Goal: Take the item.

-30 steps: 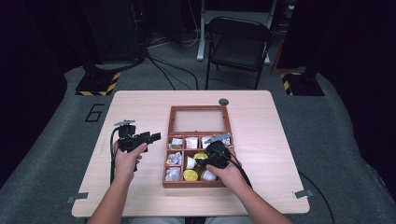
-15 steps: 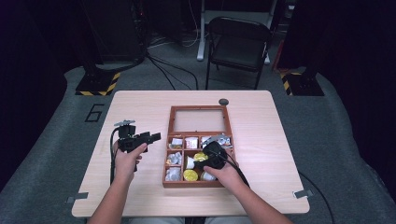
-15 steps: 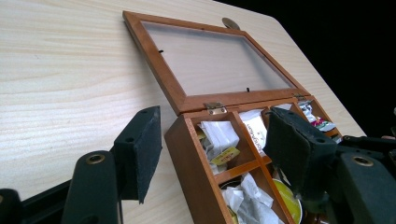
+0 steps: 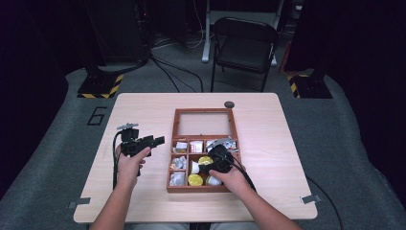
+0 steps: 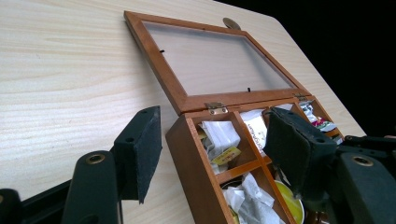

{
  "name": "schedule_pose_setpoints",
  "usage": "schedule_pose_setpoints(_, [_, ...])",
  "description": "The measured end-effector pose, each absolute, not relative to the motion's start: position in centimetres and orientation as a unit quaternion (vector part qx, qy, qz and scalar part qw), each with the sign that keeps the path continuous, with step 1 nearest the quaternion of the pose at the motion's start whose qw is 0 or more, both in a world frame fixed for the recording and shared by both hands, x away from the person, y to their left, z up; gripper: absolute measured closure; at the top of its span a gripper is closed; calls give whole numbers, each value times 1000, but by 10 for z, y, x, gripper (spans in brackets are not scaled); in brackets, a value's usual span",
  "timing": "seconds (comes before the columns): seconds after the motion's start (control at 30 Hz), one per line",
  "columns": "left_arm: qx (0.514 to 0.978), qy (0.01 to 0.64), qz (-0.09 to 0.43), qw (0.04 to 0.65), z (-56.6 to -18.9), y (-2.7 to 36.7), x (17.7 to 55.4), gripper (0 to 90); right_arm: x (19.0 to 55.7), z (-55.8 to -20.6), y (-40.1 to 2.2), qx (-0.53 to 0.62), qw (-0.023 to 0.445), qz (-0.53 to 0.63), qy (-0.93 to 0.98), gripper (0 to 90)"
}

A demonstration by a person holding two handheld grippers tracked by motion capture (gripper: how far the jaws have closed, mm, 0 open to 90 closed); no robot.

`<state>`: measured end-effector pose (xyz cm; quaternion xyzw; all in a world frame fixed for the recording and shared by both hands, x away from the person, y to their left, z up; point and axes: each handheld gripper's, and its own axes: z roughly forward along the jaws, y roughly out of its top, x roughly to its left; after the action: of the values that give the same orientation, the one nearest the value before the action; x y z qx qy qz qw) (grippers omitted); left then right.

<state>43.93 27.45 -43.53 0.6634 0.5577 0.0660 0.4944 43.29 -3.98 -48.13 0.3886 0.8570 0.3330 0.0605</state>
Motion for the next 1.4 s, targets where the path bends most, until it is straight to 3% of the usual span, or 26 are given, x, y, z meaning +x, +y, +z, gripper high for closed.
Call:
schedule_pose_setpoints(0.33, [666,554,70,495,-435,275,439,361,425,-443,-45,362,79,349,861,371])
schedule_pose_setpoints(0.53, [660,560,65,497,-434,276,438,362,433,-426,-89,393,116,350,842,371])
schedule_pose_setpoints(0.97, [662,560,67,494,-435,276,439,363,452,-436,-196,512,167,330,775,371])
schedule_pose_setpoints(1.4, [665,560,69,489,-437,276,439,363,457,-461,-240,568,190,306,740,371])
